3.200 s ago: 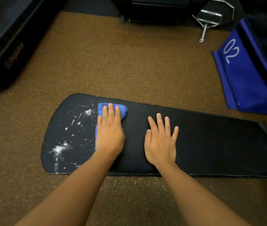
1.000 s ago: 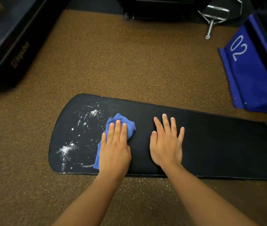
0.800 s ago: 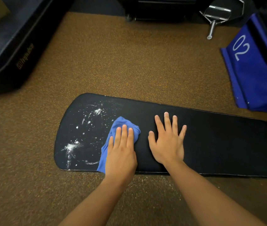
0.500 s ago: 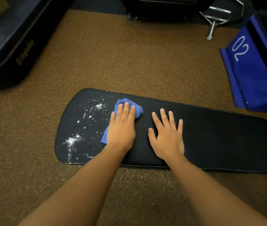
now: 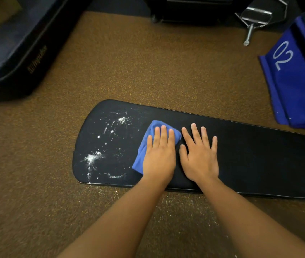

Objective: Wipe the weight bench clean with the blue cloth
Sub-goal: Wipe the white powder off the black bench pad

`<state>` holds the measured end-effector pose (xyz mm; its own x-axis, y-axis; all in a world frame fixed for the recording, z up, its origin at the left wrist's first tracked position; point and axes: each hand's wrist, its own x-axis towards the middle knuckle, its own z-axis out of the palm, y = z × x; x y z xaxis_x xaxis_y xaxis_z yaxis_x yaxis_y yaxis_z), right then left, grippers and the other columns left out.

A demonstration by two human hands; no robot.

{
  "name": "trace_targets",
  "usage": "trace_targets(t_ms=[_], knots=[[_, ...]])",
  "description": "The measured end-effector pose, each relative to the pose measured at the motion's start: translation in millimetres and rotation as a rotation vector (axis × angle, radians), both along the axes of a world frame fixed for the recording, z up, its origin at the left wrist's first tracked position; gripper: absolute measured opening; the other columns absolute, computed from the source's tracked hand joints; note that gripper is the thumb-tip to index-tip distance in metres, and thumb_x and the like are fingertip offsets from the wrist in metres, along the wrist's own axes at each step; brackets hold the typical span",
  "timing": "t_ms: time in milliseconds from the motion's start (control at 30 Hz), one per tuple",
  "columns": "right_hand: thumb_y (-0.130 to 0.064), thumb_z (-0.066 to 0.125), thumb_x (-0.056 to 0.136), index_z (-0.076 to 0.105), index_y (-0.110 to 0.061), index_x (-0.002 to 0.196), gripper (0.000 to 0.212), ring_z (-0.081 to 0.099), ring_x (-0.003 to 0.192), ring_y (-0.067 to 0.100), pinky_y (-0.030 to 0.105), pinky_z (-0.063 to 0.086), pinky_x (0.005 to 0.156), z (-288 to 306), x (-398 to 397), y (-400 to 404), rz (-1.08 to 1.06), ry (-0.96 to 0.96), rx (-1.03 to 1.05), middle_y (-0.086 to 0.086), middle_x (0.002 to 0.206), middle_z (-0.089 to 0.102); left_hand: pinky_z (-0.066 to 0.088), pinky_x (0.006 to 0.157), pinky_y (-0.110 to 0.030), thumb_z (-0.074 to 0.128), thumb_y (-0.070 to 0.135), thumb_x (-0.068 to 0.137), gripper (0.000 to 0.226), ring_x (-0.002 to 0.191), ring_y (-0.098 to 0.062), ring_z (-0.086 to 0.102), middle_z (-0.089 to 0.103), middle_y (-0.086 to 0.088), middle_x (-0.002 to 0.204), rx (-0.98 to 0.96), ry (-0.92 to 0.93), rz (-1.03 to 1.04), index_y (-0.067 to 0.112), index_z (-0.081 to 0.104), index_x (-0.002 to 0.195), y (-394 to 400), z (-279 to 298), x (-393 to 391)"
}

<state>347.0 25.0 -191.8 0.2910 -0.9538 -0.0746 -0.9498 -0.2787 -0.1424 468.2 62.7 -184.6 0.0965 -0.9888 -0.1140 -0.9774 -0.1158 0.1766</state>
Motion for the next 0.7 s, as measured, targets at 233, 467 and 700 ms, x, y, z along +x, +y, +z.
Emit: trace_targets(t_ms=[233,467,700], knots=[[-0.043,0.022,0.097,0.014,-0.034,0.150,0.055,-0.003,0.147,0.022,0.052,0.000,0.117,1,-1,0,-0.007,-0.014,0.012,-0.003,0.160,0.007,0.005,0.117,-0.044,0.025,0.011,0.097,0.056,0.147,-0.028,0.000,0.005,-0.011,0.160,0.032,0.000,0.067,0.013,0.009,0.151,-22,7,40],[-0.046,0.012,0.093,0.015,-0.033,0.150,0.059,0.000,0.147,0.023,0.053,0.002,0.117,0,-1,0,-0.012,-0.013,0.002,-0.003,0.160,0.009,0.002,0.117,-0.042,0.018,0.008,0.096,0.058,0.147,-0.030,-0.003,0.001,-0.015,0.159,0.081,0.029,0.116,0.009,0.003,0.151,39,15,32],[-0.042,0.009,0.091,0.018,-0.031,0.150,0.061,0.003,0.147,0.024,0.054,0.005,0.117,2,2,1,-0.012,-0.010,0.003,-0.002,0.160,0.012,0.034,0.105,-0.052,0.029,0.011,0.087,0.053,0.133,-0.040,0.038,0.043,-0.025,0.142,-0.016,-0.026,0.008,-0.003,0.045,0.136,17,-4,2]])
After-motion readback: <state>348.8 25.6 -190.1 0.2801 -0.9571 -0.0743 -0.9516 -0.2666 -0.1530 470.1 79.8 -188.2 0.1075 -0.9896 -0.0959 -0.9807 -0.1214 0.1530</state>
